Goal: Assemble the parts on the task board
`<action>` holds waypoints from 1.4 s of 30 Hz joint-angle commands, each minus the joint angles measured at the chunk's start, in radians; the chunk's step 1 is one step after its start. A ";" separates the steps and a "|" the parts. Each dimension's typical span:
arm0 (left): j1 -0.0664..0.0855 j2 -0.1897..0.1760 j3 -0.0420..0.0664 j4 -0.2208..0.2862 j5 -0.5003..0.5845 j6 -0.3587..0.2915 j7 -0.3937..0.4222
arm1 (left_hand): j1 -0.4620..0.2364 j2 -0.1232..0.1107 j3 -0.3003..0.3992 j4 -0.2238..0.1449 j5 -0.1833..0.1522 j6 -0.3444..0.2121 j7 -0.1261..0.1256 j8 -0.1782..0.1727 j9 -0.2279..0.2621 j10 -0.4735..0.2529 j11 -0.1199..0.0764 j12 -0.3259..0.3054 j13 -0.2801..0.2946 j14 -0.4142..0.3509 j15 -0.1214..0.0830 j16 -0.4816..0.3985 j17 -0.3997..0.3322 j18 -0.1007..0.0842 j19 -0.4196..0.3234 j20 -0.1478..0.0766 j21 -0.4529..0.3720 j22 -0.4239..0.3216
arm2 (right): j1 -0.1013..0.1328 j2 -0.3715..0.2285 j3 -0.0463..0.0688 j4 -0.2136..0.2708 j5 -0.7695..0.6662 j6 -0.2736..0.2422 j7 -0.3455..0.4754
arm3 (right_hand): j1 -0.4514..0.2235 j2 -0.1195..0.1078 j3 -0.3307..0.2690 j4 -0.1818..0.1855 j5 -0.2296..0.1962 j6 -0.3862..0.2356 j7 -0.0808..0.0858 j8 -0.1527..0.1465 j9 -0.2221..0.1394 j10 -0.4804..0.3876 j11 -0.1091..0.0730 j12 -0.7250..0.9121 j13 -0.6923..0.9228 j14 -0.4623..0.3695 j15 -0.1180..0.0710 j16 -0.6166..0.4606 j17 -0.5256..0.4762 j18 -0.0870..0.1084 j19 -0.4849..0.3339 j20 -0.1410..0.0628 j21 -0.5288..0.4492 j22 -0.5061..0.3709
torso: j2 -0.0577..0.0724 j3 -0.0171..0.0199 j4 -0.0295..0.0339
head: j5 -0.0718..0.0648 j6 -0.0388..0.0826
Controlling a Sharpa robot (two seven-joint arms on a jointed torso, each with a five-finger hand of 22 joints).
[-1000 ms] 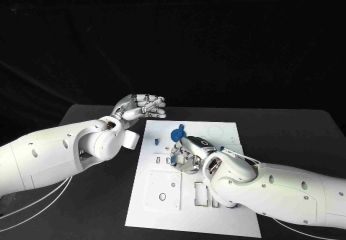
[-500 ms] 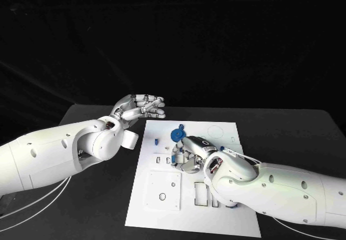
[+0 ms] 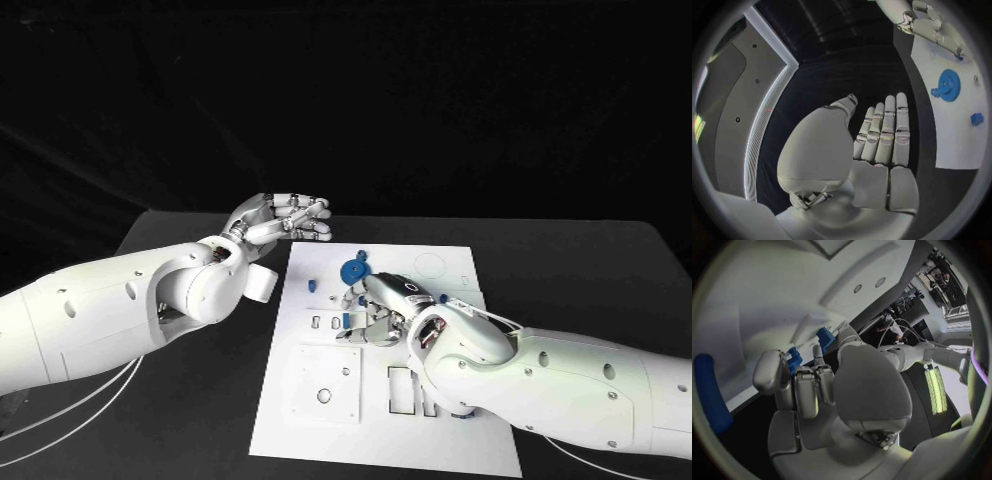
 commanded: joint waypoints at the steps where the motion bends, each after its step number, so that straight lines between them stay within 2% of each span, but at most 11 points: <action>1: -0.001 0.002 -0.001 -0.001 -0.003 0.018 0.001 | -0.005 -0.001 -0.002 -0.003 0.000 -0.004 0.026 -0.003 -0.001 -0.003 0.007 -0.003 0.001 -0.003 0.001 -0.004 0.002 0.004 -0.007 0.003 -0.006 -0.001 | 0.000 -0.013 0.000 0.015 0.004 -0.078 0.036 | 0.004 0.003 -0.017 0.000 0.006 -0.008 0.000 -0.001 0.001 0.028 0.008 -0.005 0.156 0.098 0.007 -0.006 0.217 0.014 0.000 0.005 -0.004 0.000 | 0.000 0.0008 0.0009 | 0.001 0.001; 7: -0.001 0.002 -0.002 -0.006 -0.038 0.012 -0.027 | -0.004 -0.003 -0.006 -0.007 0.001 0.003 0.020 -0.002 0.001 0.011 -0.002 0.002 0.005 0.044 -0.012 0.018 0.022 0.006 0.026 -0.007 0.013 0.005 | 0.011 -0.063 0.003 0.046 0.083 -0.123 0.136 | 0.012 0.009 -0.029 0.000 0.007 -0.012 0.001 -0.001 0.001 0.025 0.009 -0.009 0.151 0.094 0.008 -0.011 0.201 0.018 -0.007 0.006 -0.022 -0.015 | -0.002 0.0001 0.0014 | 0.002 -0.002; 13: -0.001 -0.005 -0.002 -0.010 -0.140 0.025 -0.125 | -0.031 -0.014 -0.043 0.010 -0.002 0.035 -0.026 0.050 0.028 0.158 -0.062 0.122 0.068 0.248 -0.084 0.295 0.202 0.002 0.197 -0.085 0.172 0.082 | 0.067 -0.159 0.006 0.079 0.369 -0.042 0.344 | 0.070 0.055 0.007 -0.004 0.006 0.006 -0.005 0.018 0.008 -0.006 0.003 -0.051 0.111 0.071 0.003 -0.047 0.110 0.043 -0.065 0.003 -0.141 -0.113 | -0.004 0.0014 -0.0013 | 0.004 -0.003; 14: 0.000 -0.007 -0.002 -0.010 -0.168 0.037 -0.161 | -0.054 -0.006 -0.064 0.021 0.005 0.021 -0.037 0.075 0.042 0.164 -0.076 0.183 0.111 0.269 -0.094 0.407 0.279 0.001 0.228 -0.098 0.227 0.113 | 0.079 -0.179 0.006 0.086 0.405 -0.028 0.369 | 0.077 0.061 0.014 -0.005 0.006 0.006 -0.005 0.019 0.008 -0.012 0.003 -0.059 0.104 0.069 0.003 -0.052 0.101 0.045 -0.072 0.003 -0.154 -0.124 | -0.005 0.0016 -0.0020 | 0.004 -0.003; 15: 0.000 -0.009 -0.002 -0.009 -0.199 0.048 -0.202 | -0.088 -0.005 -0.092 0.021 0.013 0.008 -0.042 0.116 0.065 0.167 -0.104 0.283 0.182 0.326 -0.108 0.636 0.481 0.000 0.257 -0.113 0.299 0.155 | 0.092 -0.199 0.006 0.093 0.433 -0.014 0.391 | 0.084 0.074 0.027 -0.004 0.005 0.006 -0.005 0.021 0.009 -0.025 0.003 -0.078 0.086 0.062 0.002 -0.065 0.073 0.051 -0.087 0.002 -0.188 -0.151 | -0.005 0.0017 -0.0028 | 0.005 -0.002; 16: 0.000 -0.009 -0.002 -0.009 -0.220 0.057 -0.229 | -0.097 0.005 -0.093 0.028 0.000 0.009 -0.048 0.124 0.069 0.172 -0.091 0.302 0.195 0.353 -0.111 0.722 0.576 0.001 0.258 -0.117 0.309 0.161 | 0.099 -0.211 0.007 0.097 0.447 -0.006 0.402 | 0.084 0.075 0.029 -0.004 0.005 0.007 -0.005 0.021 0.009 -0.027 0.003 -0.080 0.085 0.062 0.002 -0.065 0.074 0.051 -0.088 0.002 -0.189 -0.152 | -0.006 0.0020 -0.0035 | 0.004 -0.002; 19: 0.002 -0.011 -0.002 -0.005 -0.326 0.115 -0.375 | -0.163 0.023 -0.135 0.020 0.003 -0.008 -0.082 0.272 0.154 0.129 -0.122 0.619 0.421 0.450 -0.139 1.028 0.885 -0.008 0.286 -0.145 0.527 0.341 | 0.132 -0.264 0.007 0.109 0.522 0.028 0.443 | 0.081 0.076 0.032 -0.003 0.005 0.012 -0.006 0.026 0.010 -0.029 0.002 -0.084 0.081 0.061 0.002 -0.068 0.070 0.051 -0.089 0.001 -0.194 -0.154 | -0.009 0.0024 -0.0051 | 0.005 -0.005; 21: 0.005 -0.006 -0.001 -0.004 -0.405 0.166 -0.497 | -0.207 0.054 -0.147 0.024 0.002 -0.021 -0.098 0.380 0.217 0.113 -0.139 0.842 0.607 0.476 -0.151 1.093 0.960 -0.028 0.290 -0.154 0.692 0.530 | 0.149 -0.298 0.007 0.109 0.574 0.042 0.463 | 0.077 0.078 0.033 -0.002 0.005 0.016 -0.007 0.029 0.011 -0.016 0.001 -0.065 0.098 0.066 0.001 -0.061 0.089 0.047 -0.078 0.001 -0.175 -0.136 | -0.013 0.0024 -0.0060 | -0.002 -0.013; 24: 0.019 0.011 -0.001 -0.007 -0.495 0.249 -0.647 | -0.243 0.081 -0.158 0.032 0.003 -0.022 -0.123 0.465 0.267 0.189 -0.154 1.047 0.830 0.494 -0.169 1.121 0.995 -0.046 0.315 -0.166 0.820 0.692 | 0.162 -0.332 0.007 0.094 0.617 0.042 0.477 | 0.060 0.073 0.029 -0.002 0.003 0.021 -0.010 0.036 0.013 0.002 -0.002 -0.042 0.118 0.074 -0.001 -0.050 0.115 0.041 -0.060 -0.001 -0.149 -0.113 | -0.018 0.0026 -0.0060 | -0.007 -0.025; 30: 0.057 0.055 -0.001 -0.024 -0.638 0.365 -0.829 | -0.312 0.103 -0.212 0.034 0.000 -0.039 -0.138 0.542 0.319 0.215 -0.168 1.143 0.934 0.495 -0.180 1.122 0.994 -0.058 0.315 -0.176 0.908 0.800 | 0.172 -0.355 0.007 0.062 0.659 0.025 0.485 | 0.053 0.071 0.027 -0.002 0.003 0.023 -0.011 0.038 0.014 -0.001 -0.003 -0.046 0.114 0.073 -0.002 -0.053 0.108 0.042 -0.062 -0.002 -0.156 -0.118 | -0.026 0.0077 -0.0102 | 0.001 -0.031; 42: 0.086 0.148 -0.015 -0.044 -0.860 0.430 -0.983 | -0.326 0.107 -0.252 0.034 -0.001 -0.054 -0.140 0.563 0.335 0.186 -0.170 1.120 0.896 0.495 -0.181 1.122 0.993 -0.062 0.310 -0.176 0.934 0.833 | 0.175 -0.350 0.007 0.011 0.674 -0.002 0.463 | 0.047 0.069 0.025 -0.001 0.003 0.022 -0.012 0.040 0.014 0.000 -0.003 -0.045 0.115 0.075 -0.002 -0.050 0.115 0.040 -0.055 -0.002 -0.145 -0.108 | -0.030 0.0086 -0.0109 | 0.004 -0.039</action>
